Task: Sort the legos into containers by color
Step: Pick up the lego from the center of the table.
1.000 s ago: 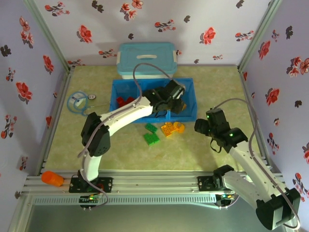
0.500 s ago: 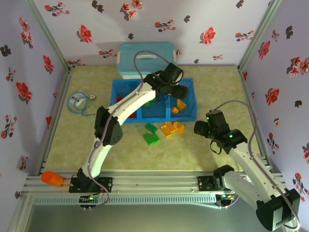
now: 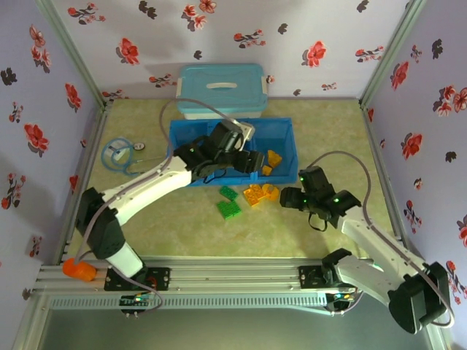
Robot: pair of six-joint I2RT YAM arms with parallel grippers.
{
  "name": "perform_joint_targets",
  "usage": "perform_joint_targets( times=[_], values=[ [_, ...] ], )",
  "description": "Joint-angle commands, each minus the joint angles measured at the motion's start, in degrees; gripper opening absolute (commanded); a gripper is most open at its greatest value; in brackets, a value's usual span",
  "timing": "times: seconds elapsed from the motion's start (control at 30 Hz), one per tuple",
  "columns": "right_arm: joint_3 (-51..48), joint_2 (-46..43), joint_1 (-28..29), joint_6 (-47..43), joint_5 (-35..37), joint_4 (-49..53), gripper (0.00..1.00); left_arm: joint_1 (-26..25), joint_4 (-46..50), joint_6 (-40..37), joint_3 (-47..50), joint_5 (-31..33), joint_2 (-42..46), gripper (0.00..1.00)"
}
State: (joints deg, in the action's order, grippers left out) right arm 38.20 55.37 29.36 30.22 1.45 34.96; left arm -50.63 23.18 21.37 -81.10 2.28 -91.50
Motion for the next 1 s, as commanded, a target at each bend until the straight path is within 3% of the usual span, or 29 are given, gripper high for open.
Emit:
perform_joint_targets(
  times=[0.0,0.37,0.97],
  values=[
    [2.46,2.84,2.95,-0.51,1.12,-1.93,0.75,-0.08,-4.47,2.38,6.35,0.08,3.46,0.76],
    [8.14,14.75,4.12,-4.23,2.86,-3.89,0.74,-0.08,-6.24,7.02,23.41,3.12,15.42,0.74],
    [14.39,32.28,4.12,-2.93,1.91,-9.24,0.7,-0.08,-4.46,11.25,34.86,6.59,25.79,0.73]
  ],
)
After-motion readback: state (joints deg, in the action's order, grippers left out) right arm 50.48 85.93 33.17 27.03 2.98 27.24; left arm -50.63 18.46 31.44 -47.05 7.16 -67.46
